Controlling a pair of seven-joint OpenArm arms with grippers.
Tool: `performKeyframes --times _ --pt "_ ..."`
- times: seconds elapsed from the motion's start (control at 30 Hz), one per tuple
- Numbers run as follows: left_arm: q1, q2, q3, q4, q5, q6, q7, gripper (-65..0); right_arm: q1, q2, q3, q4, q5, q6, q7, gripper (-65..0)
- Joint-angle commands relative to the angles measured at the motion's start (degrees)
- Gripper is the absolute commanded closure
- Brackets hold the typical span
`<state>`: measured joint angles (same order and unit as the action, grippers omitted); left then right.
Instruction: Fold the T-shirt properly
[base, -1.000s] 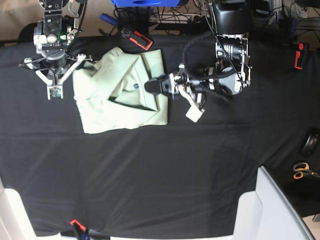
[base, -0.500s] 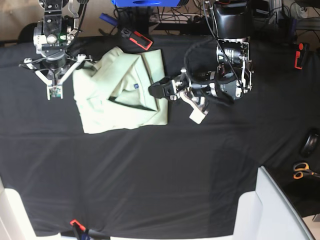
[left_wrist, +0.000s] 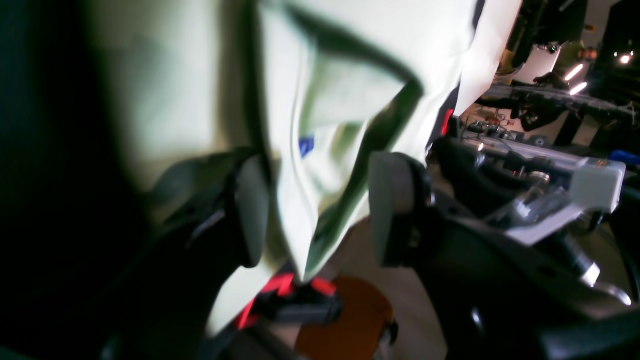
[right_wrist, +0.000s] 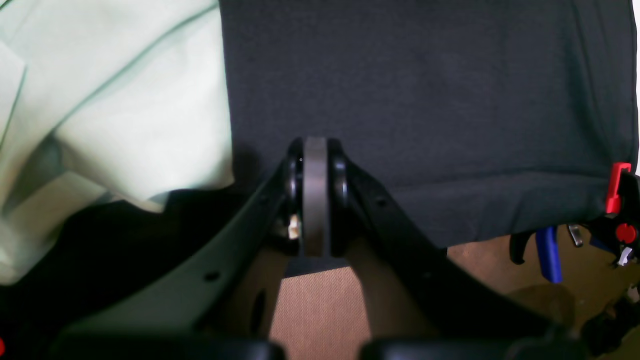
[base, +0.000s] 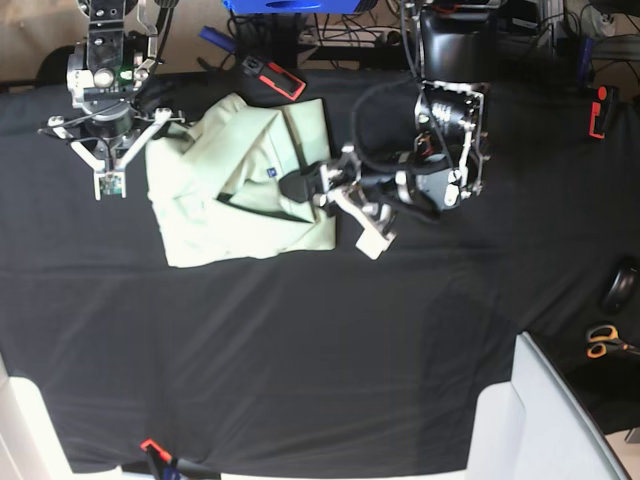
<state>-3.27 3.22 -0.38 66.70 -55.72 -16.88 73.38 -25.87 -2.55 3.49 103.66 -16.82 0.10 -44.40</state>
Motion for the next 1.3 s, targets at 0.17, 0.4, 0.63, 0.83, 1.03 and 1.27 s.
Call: performKeyframes --times 0.17,0.4,0.63,0.83,1.03,1.27 --pt "-2.8 -0.3 1.7 -4.6 -0.4 -0.4 -0.3 -31.2 0.2 0.1 0.1 1.2 -0.5 -0.3 1.2 -1.2" --pt "-2.8 -0.5 3.6 -5.3 -0.1 -0.4 -0.5 -31.1 0.2 0.1 0.1 1.2 -0.5 -0.3 1.2 -1.2" --pt "-2.8 0.9 3.3 -5.4 6.5 -0.4 -1.6 -30.7 0.3 0.1 0.1 1.2 -0.5 -0.3 1.2 -1.2" --pt "-2.8 0.9 3.6 -5.5 6.6 -0.4 -2.3 -30.7 0.3 0.1 0.1 1.2 -0.5 -0.3 1.2 -1.2" --pt "-2.8 0.9 3.6 -5.5 6.6 -0.4 -2.3 -11.4 0.3 0.1 0.1 1.2 -0.5 -0.3 1.2 -1.2" --pt "-2.8 0.9 3.6 -5.5 6.6 -0.4 -2.3 0.0 0.3 0.1 0.1 1.2 -0.5 -0.3 1.2 -1.2"
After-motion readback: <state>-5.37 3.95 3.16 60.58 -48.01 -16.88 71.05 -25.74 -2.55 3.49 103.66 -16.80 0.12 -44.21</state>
